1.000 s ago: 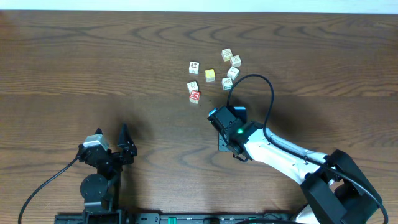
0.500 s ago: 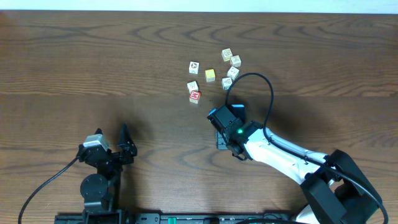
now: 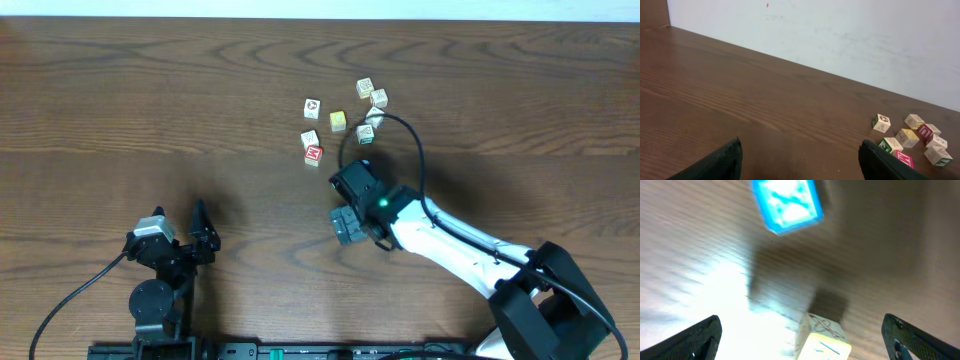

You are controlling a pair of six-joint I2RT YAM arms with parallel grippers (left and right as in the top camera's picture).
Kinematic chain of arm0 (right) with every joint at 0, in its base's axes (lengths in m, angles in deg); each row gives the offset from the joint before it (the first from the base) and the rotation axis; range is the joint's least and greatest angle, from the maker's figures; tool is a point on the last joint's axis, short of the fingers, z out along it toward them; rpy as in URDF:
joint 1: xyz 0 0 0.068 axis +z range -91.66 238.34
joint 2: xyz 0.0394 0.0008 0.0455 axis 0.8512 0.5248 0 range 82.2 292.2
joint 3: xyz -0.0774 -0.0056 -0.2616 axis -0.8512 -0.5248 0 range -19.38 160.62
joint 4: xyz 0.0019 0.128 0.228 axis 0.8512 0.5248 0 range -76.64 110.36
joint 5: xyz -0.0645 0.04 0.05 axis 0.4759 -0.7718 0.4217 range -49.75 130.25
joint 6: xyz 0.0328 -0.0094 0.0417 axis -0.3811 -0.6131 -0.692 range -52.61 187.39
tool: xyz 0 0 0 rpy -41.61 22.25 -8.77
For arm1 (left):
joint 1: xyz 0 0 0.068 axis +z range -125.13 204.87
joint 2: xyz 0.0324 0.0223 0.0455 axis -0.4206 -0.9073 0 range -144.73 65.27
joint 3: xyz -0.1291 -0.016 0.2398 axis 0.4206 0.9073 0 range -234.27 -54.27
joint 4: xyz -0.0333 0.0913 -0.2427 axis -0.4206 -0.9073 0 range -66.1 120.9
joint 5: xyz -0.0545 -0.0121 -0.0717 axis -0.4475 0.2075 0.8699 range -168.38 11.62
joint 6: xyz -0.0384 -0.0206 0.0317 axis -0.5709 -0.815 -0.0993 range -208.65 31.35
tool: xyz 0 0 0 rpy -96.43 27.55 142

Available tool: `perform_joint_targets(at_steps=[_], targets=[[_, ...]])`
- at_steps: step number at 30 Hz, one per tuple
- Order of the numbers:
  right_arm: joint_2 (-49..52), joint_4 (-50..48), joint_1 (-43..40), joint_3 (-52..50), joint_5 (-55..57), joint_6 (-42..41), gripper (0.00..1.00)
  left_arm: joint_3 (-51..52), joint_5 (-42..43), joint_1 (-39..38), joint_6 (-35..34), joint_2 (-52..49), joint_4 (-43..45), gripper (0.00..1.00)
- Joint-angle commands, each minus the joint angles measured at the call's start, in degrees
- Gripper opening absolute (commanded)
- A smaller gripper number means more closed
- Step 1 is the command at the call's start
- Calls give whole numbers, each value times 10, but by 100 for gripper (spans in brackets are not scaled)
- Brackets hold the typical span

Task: Lift 4 blocks
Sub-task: 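Grasp the blue X block with the right gripper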

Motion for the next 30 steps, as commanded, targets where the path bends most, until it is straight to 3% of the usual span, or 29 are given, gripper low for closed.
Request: perform_joint_targets(at_steps=[1,17,24,30], targets=[[-11,18,-9,59,-31,122,99,7,-17,-1,5,1,-25,75],[49,-50,-99,79,-181,191,99,7,-17,-1,5,1,-25,75],[97,-55,-86,79,-191,224,93,7,-17,-1,5,1,-25,75],[115,-75,-87,79,-190,225,78,7,-17,-1,5,1,-25,75]])
